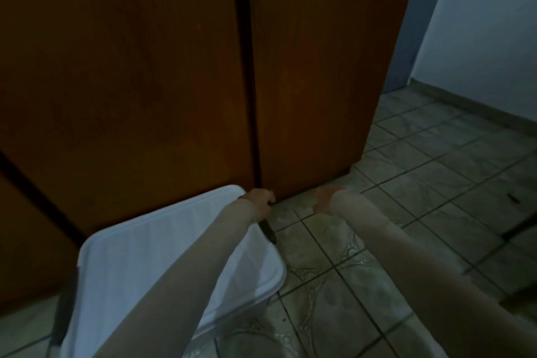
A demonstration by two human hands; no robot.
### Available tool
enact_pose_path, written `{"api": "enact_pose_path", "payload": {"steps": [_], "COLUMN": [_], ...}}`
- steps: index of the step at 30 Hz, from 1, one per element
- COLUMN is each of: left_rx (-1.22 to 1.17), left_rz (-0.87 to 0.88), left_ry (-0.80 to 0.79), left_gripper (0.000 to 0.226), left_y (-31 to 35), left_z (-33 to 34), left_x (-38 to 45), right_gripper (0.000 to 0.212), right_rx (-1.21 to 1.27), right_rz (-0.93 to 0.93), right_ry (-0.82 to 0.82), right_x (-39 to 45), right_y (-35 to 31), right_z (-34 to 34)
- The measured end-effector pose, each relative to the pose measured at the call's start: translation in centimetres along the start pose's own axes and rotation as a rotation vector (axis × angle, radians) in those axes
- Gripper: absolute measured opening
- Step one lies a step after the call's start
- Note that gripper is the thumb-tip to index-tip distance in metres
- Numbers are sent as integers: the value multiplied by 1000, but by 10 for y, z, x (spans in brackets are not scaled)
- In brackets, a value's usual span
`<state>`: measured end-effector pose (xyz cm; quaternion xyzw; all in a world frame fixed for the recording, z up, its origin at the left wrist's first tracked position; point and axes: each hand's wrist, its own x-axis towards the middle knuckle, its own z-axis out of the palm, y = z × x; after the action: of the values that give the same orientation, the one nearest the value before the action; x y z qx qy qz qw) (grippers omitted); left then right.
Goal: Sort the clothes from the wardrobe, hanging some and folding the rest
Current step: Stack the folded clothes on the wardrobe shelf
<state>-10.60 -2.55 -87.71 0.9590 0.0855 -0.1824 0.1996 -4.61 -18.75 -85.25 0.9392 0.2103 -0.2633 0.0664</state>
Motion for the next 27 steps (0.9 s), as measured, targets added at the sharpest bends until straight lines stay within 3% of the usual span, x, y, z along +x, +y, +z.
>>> {"api": "enact_pose_path", "payload": {"steps": [6,12,19,27], "left_rx": [2,-27,-203,-282], "left_rz": [4,36,92,231], "left_ry": [-40,16,163,349], "left_gripper": [38,42,37,34], "left_y": [60,148,264,372], "left_z": [-97,-252,-441,-568], "left_x": [-39,-115,-210,-266], "right_gripper": [44,46,53,47], "right_rx": [48,110,152,174], "right_rz": [-7,6,-1,-54], "right_ry": [16,100,237,475], "right_x": [-64,-170,-299,-399], "right_y": [26,59,104,146], "right_z": [-110,-262,-458,-599]}}
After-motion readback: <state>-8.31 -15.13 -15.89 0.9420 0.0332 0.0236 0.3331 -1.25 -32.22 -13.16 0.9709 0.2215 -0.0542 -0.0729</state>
